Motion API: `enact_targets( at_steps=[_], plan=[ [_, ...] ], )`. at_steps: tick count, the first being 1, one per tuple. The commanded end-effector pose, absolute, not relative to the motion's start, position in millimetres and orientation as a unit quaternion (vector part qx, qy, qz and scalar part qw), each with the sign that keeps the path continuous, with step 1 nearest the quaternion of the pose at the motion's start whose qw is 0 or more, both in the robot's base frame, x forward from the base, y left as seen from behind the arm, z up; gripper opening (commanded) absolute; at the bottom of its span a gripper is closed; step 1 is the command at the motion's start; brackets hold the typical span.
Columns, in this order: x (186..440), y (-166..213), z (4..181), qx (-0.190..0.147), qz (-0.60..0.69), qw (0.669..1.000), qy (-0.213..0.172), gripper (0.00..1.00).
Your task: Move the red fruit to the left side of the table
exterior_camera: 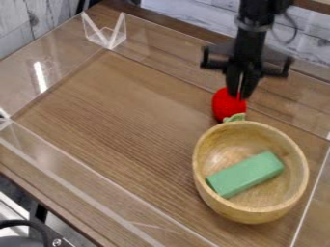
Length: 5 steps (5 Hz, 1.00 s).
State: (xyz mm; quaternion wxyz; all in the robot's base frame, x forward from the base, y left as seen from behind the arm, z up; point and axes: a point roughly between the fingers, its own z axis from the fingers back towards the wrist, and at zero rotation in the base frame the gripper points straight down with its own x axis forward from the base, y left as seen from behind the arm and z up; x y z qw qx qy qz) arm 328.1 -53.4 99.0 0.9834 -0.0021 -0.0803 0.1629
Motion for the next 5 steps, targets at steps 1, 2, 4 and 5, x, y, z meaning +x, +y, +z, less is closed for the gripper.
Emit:
enact_targets(
  at_steps=[1, 2, 4, 5],
  plan=[
    [324.7, -35.0, 150.0, -0.024, 0.175, 0.975, -0.133, 0.00],
    [313.1, -15.1, 159.3, -0.026, 0.192, 0.972, -0.136, 0.00],
    [313.2, -9.5, 160.0, -0.032, 0.178, 0.975, -0.130, 0.00],
    [309.0, -11.4, 149.1, -0.027, 0.217, 0.968, -0.124, 1.00]
  ],
)
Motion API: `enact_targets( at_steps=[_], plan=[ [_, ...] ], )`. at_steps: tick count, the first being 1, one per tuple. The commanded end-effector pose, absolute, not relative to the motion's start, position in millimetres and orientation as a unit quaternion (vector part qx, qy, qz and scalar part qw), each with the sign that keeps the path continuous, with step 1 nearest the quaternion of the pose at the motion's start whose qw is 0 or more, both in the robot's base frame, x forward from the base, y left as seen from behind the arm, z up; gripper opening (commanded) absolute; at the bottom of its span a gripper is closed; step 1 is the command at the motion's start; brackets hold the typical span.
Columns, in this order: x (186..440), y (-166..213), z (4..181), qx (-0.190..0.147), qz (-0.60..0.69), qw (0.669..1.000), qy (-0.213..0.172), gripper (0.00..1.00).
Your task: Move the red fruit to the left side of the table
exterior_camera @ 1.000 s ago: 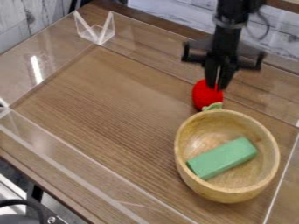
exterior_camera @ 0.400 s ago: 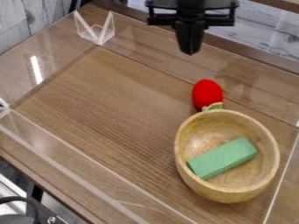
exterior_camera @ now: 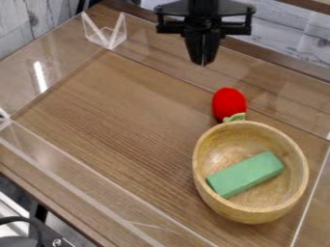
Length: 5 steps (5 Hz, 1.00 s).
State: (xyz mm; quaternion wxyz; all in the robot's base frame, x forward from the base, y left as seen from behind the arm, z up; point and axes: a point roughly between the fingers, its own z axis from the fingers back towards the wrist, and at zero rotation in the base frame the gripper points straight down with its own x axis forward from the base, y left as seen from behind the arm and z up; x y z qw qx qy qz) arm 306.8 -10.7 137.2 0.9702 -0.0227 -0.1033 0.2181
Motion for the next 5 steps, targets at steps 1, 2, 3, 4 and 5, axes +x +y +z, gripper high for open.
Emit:
enact_targets(
  at_steps=[1, 2, 3, 4, 5],
  plan=[
    [307.7, -14.3, 133.6, -0.019, 0.251, 0.961, -0.118, 0.00],
    [308.3, -20.5, 117.8, -0.018, 0.244, 0.963, -0.114, 0.00],
    [303.2, -2.4, 126.4, -0.026, 0.255, 0.959, -0.123, 0.00],
    [312.4, -0.4, 116.3, -0.033, 0.257, 0.958, -0.124, 0.00],
    [320.8, -6.7, 110.8, -0.041, 0.246, 0.960, -0.128, 0.00]
  ],
)
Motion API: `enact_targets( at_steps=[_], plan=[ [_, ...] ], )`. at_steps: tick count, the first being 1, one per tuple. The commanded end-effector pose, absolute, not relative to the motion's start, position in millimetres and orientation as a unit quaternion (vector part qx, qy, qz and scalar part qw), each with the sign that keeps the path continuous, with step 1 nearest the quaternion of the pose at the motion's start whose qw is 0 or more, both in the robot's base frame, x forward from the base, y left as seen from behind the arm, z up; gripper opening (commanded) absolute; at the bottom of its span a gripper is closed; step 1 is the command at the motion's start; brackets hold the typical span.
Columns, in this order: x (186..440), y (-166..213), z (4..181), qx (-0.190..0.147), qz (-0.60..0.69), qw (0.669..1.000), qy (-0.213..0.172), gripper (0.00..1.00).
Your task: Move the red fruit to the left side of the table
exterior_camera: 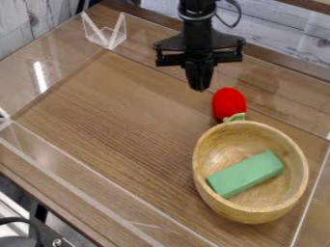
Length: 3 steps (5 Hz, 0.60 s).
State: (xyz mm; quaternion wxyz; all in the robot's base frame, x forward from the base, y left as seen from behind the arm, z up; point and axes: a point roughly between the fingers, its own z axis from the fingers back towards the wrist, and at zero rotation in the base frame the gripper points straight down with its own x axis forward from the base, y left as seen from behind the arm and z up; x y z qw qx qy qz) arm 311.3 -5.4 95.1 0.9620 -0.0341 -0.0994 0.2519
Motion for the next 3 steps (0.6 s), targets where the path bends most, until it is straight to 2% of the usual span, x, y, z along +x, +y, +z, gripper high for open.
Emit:
enact_targets(
  at_steps=[1, 3],
  plan=[
    [324.6, -0.5, 117.6, -0.052, 0.249, 0.957, -0.138, 0.00],
    [332.6, -4.2, 129.6, -0.067, 0.260, 0.951, -0.153, 0.00]
  ],
)
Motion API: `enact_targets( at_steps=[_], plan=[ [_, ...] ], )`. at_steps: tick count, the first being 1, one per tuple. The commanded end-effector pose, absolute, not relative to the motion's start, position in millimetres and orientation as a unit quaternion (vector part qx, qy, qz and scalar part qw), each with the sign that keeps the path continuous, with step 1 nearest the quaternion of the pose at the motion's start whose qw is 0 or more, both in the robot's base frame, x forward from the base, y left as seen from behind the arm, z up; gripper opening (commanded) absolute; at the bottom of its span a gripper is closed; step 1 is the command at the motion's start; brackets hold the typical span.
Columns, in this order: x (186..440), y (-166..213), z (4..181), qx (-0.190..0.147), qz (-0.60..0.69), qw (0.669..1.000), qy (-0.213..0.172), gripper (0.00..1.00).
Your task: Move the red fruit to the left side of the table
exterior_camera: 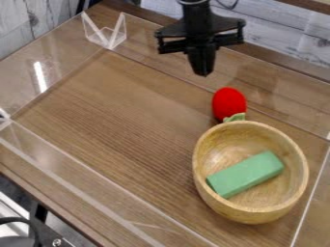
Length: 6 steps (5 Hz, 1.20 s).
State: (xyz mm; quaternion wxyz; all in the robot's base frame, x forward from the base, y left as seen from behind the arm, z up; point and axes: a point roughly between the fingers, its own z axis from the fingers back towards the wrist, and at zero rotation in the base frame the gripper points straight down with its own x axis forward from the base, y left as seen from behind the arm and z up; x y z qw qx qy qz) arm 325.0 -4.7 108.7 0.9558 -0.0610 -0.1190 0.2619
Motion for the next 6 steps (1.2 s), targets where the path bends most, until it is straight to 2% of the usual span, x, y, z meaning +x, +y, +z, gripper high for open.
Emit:
enact_targets(
  at_steps=[1, 3, 4, 5, 6],
  plan=[
    [336.8, -14.3, 125.4, -0.065, 0.271, 0.948, -0.152, 0.00],
    [330.8, -1.8, 144.8, -0.072, 0.275, 0.946, -0.155, 0.00],
    [329.0, -2.2, 148.5, -0.073, 0.276, 0.946, -0.156, 0.00],
    [320.5, -15.5, 128.5, -0.070, 0.270, 0.948, -0.151, 1.00],
    [324.3, -25.6, 124.1, -0.059, 0.275, 0.949, -0.145, 1.00]
  ],
)
